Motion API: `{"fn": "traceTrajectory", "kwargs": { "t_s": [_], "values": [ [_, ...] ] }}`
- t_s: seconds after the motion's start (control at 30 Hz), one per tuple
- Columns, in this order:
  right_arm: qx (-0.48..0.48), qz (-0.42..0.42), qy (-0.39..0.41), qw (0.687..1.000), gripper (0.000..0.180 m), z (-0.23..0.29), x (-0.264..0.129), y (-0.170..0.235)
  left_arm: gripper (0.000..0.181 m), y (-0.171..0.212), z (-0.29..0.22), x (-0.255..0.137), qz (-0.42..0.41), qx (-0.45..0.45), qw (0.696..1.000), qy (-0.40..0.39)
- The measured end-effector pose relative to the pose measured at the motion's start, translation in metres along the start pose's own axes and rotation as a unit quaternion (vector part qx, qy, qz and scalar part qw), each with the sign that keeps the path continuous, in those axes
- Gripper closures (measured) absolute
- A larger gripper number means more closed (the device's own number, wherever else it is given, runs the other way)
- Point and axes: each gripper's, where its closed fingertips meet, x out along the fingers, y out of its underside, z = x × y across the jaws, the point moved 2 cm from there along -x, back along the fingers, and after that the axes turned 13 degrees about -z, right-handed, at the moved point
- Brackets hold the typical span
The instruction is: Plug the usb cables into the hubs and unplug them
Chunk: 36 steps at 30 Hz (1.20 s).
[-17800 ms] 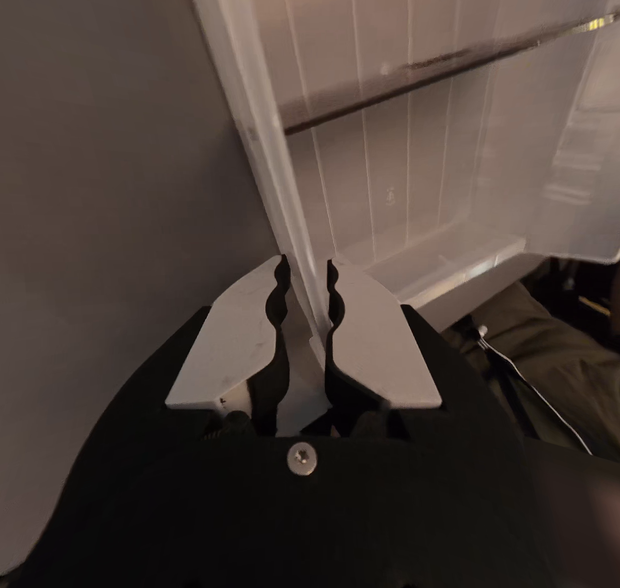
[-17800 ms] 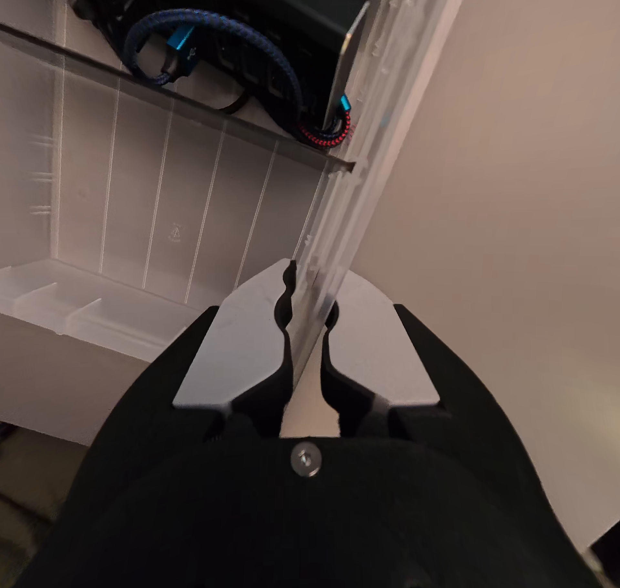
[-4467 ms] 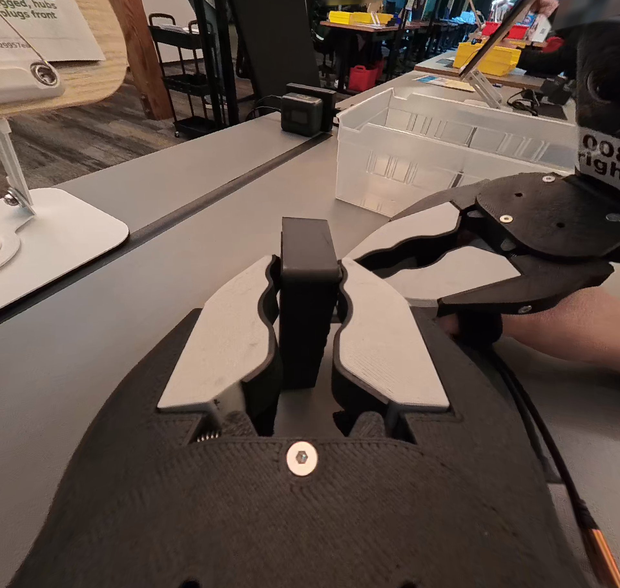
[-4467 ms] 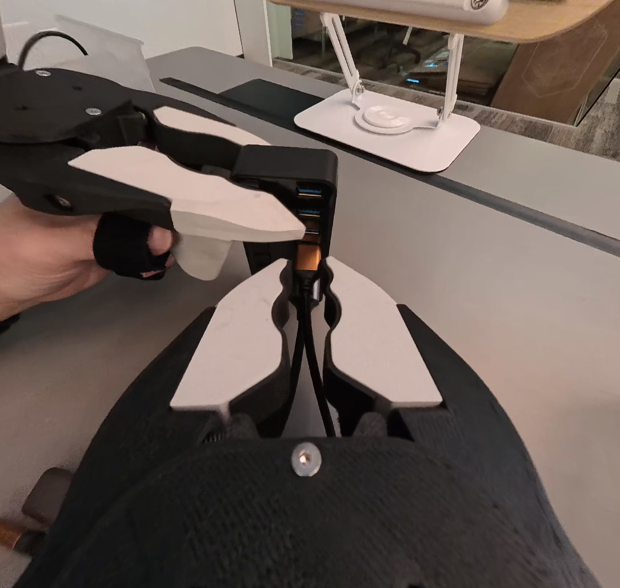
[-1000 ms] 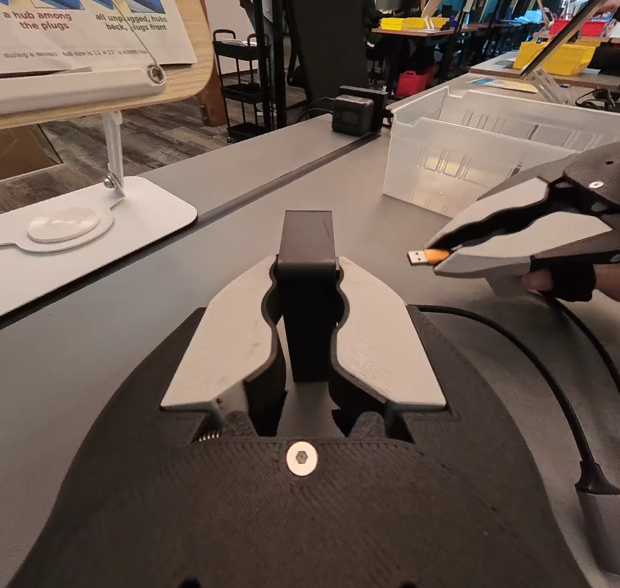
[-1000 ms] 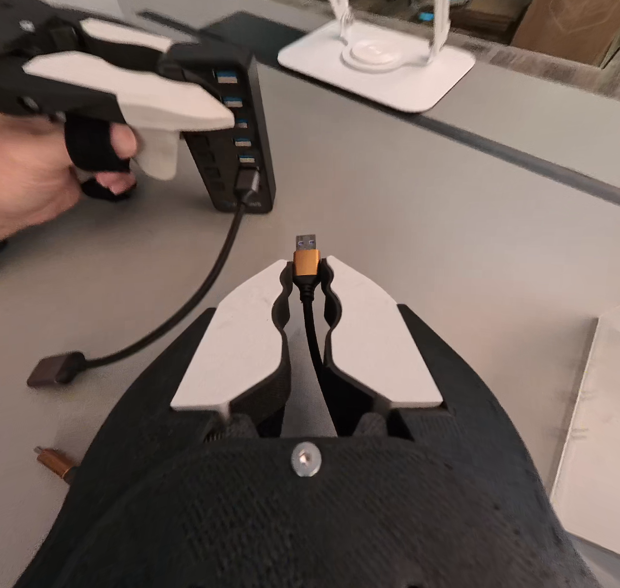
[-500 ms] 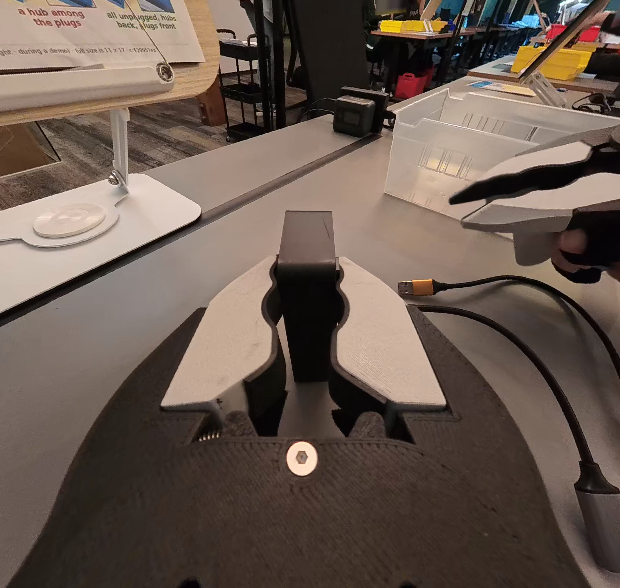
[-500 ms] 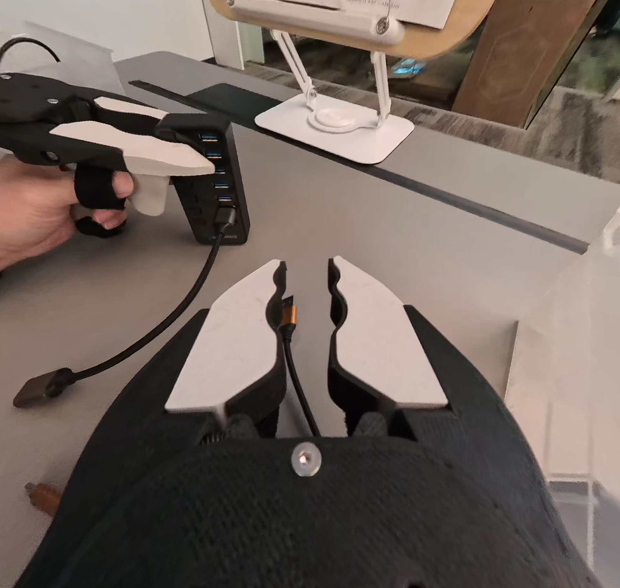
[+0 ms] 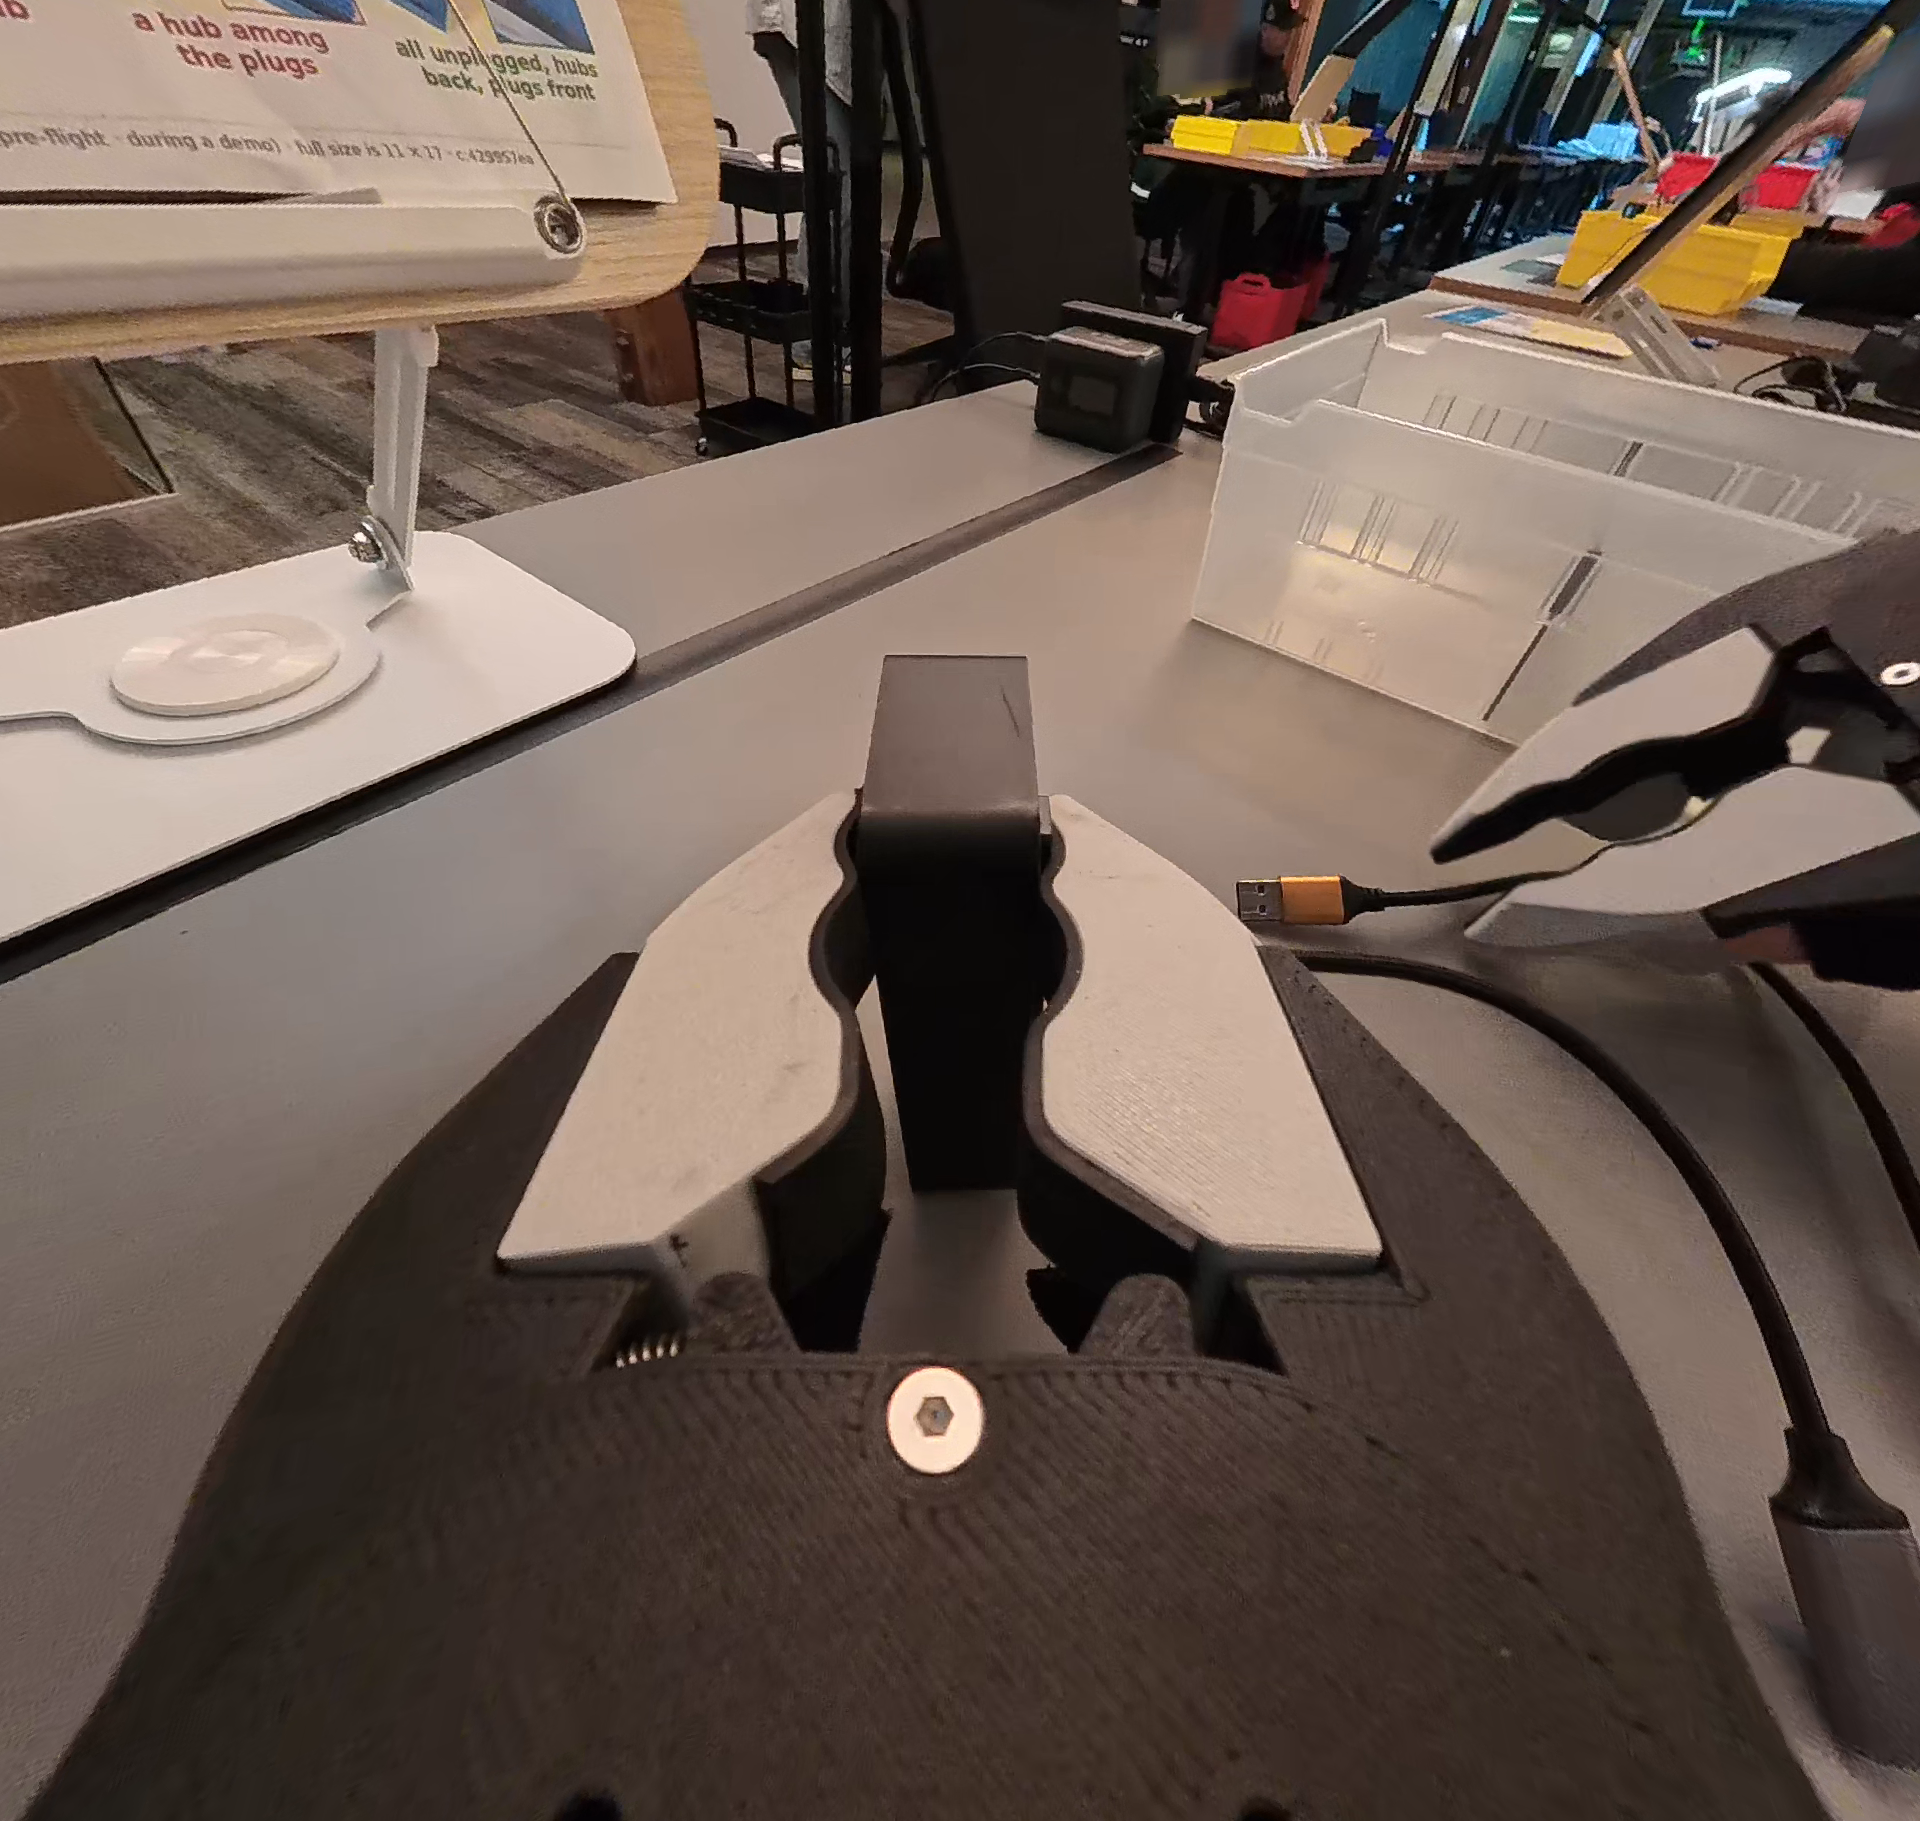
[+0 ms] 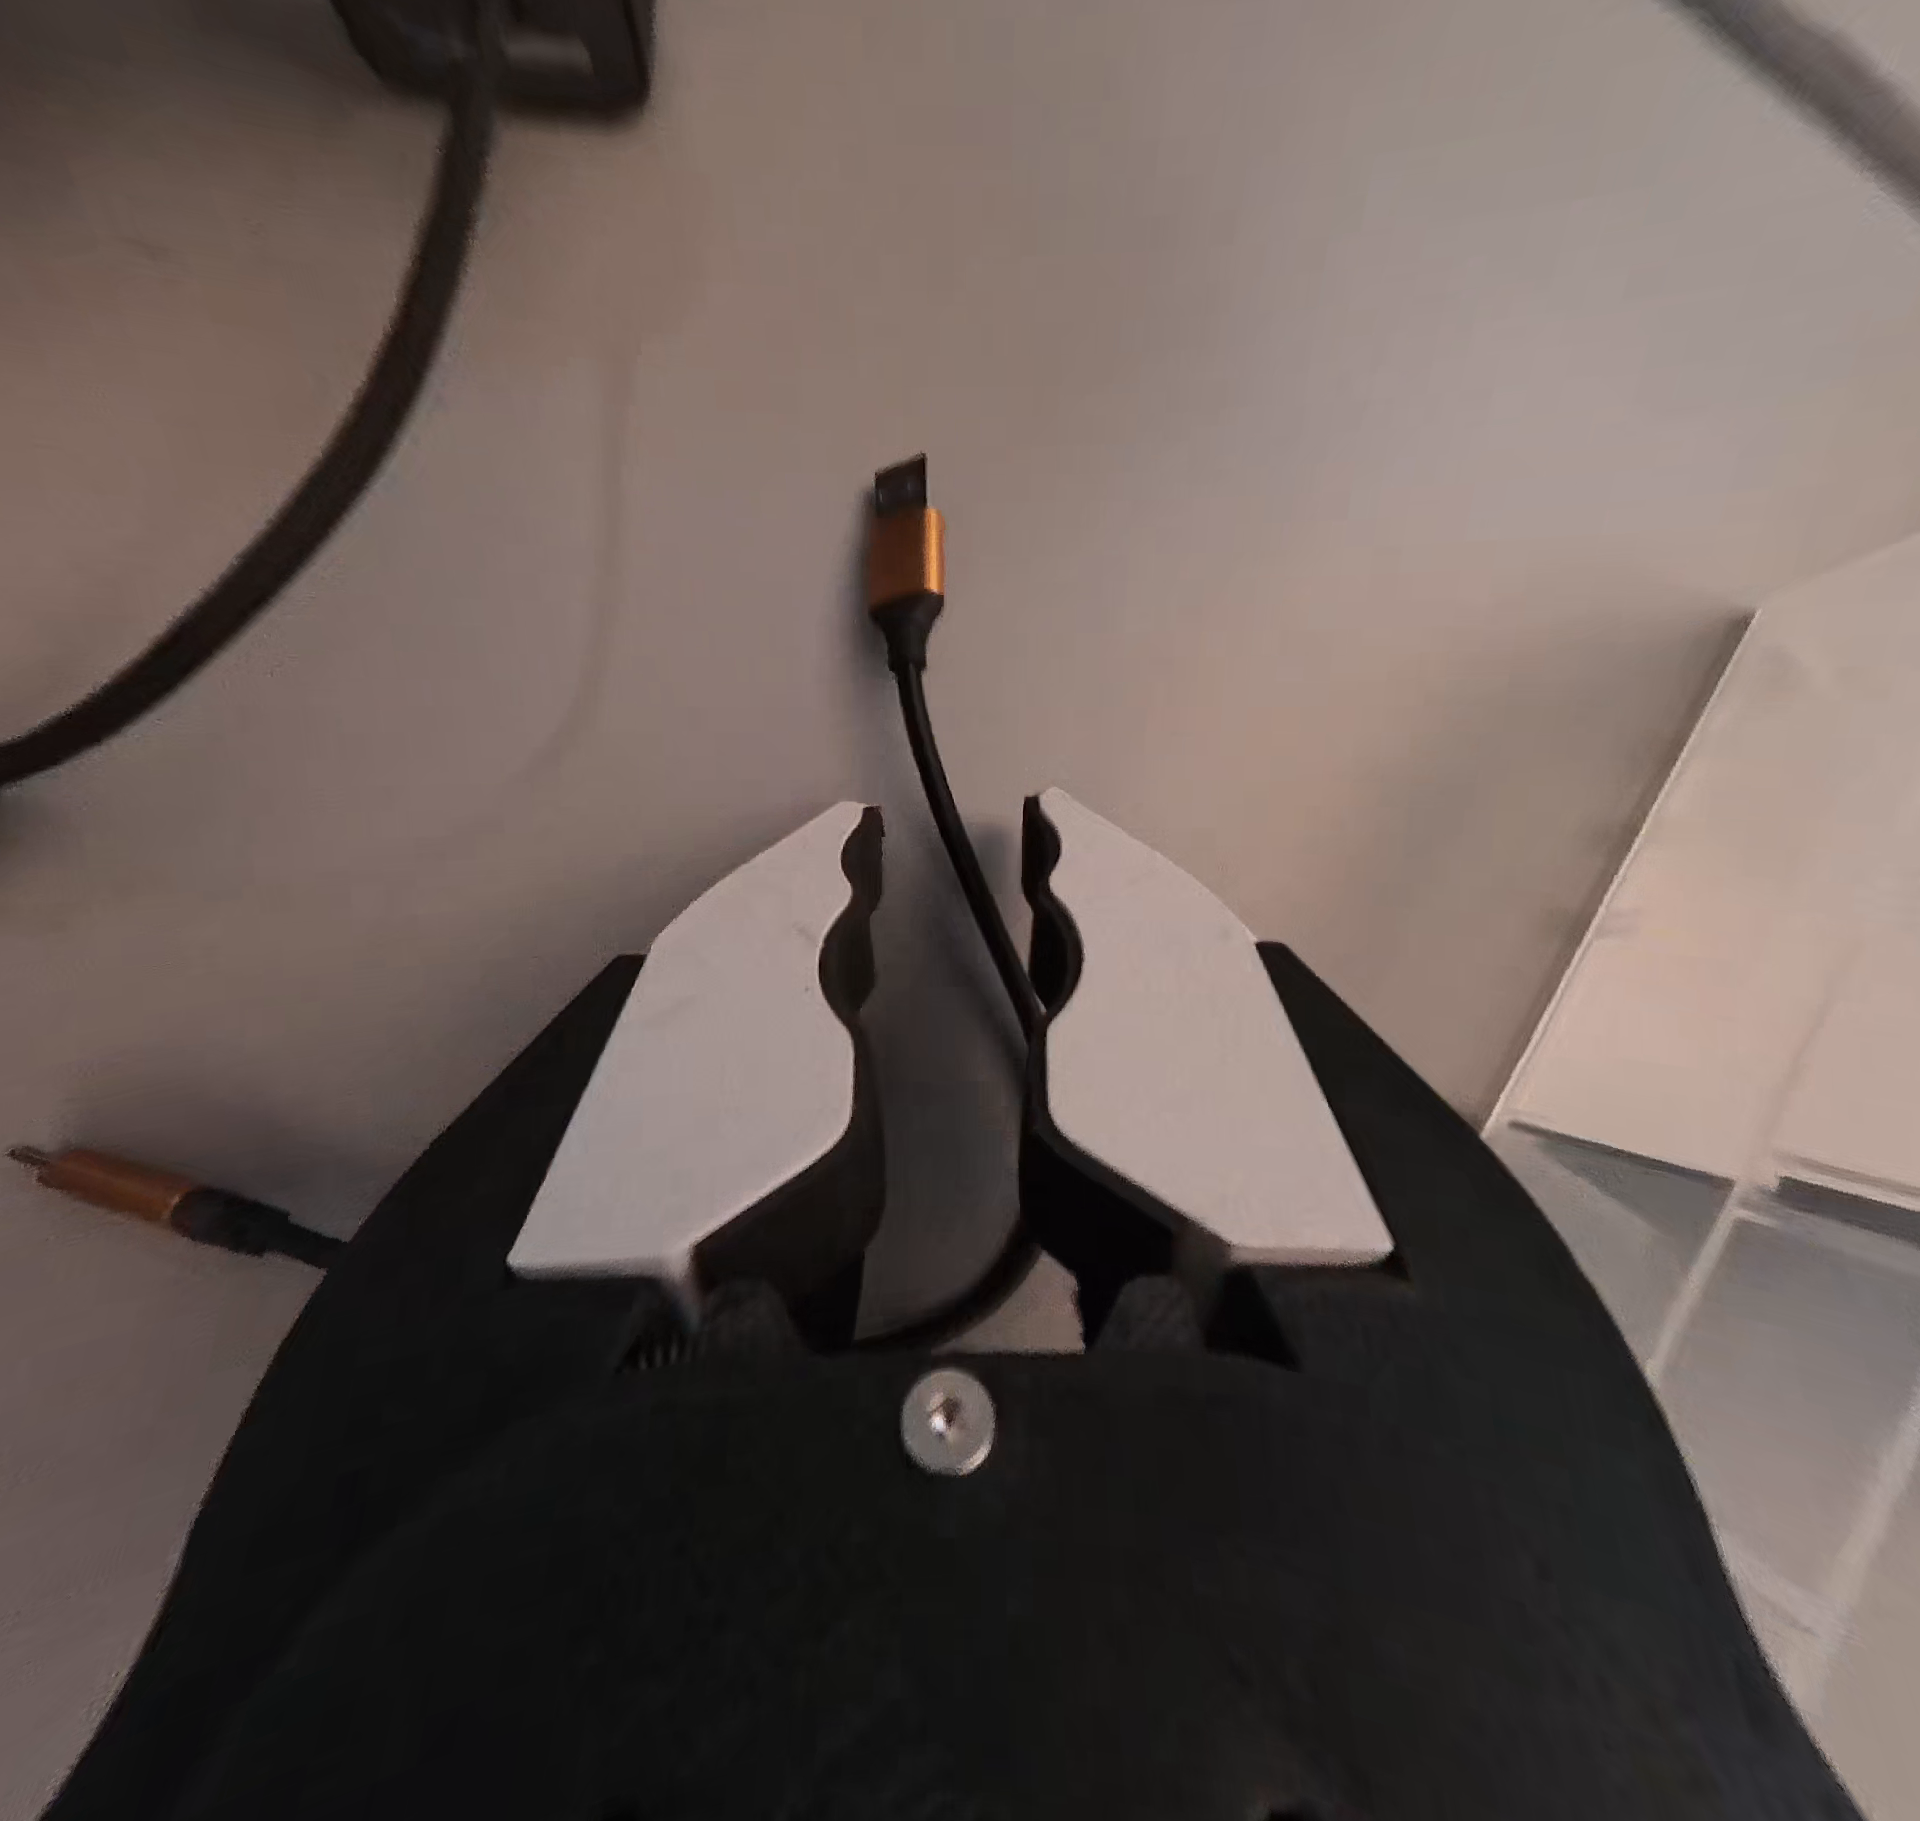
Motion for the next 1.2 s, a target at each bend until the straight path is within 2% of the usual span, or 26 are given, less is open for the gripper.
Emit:
{"fn": "traceTrajectory", "kwargs": {
  "t_s": [0.03,0.07,0.1,0.2,0.33,0.47,0.6,0.7,0.83,1.03,1.13,1.2],
  "values": [
    [-0.001,0.009,0.007,1.0,0.155,-0.003,0.002,0.003,0.155,0.0,-0.001,0.0,0.0,0.003,1.0,0.0],
    [-0.005,0.01,0.01,1.0,0.159,-0.006,0.003,0.005,0.155,0.0,-0.001,0.0,0.0,0.005,1.0,0.001],
    [-0.006,0.009,-0.011,1.0,0.173,-0.002,0.003,0.004,0.155,0.0,-0.001,0.0,0.0,0.006,1.0,0.0],
    [-0.013,-0.008,-0.025,1.0,0.175,0.004,-0.009,-0.011,0.155,0.0,-0.001,0.0,-0.001,0.004,1.0,0.001],
    [-0.059,-0.121,0.024,0.991,0.175,-0.006,-0.084,-0.083,0.155,0.0,-0.001,0.0,-0.001,0.005,1.0,0.002],
    [-0.074,-0.207,0.099,0.971,0.175,-0.059,-0.177,-0.139,0.155,0.0,-0.002,0.0,-0.002,0.007,1.0,0.002],
    [-0.093,-0.256,0.151,0.95,0.175,-0.116,-0.239,-0.161,0.155,0.0,-0.001,0.0,-0.003,-0.004,1.0,0.004],
    [-0.108,-0.287,0.151,0.94,0.175,-0.145,-0.26,-0.162,0.155,0.0,-0.001,0.0,-0.003,-0.001,1.0,0.005],
    [-0.127,-0.288,0.177,0.933,0.175,-0.179,-0.262,-0.138,0.155,0.0,-0.003,0.0,-0.003,0.009,1.0,0.005],
    [-0.195,-0.234,0.165,0.938,0.175,-0.192,-0.218,-0.069,0.155,0.0,-0.003,0.0,-0.003,0.006,1.0,0.007],
    [-0.25,-0.215,0.097,0.939,0.175,-0.178,-0.191,-0.032,0.155,0.0,-0.004,0.0,-0.003,0.007,1.0,0.008],
    [-0.272,-0.187,0.023,0.944,0.175,-0.166,-0.175,-0.005,0.155,0.0,-0.004,0.0,-0.004,0.005,1.0,0.008]
  ]
}}
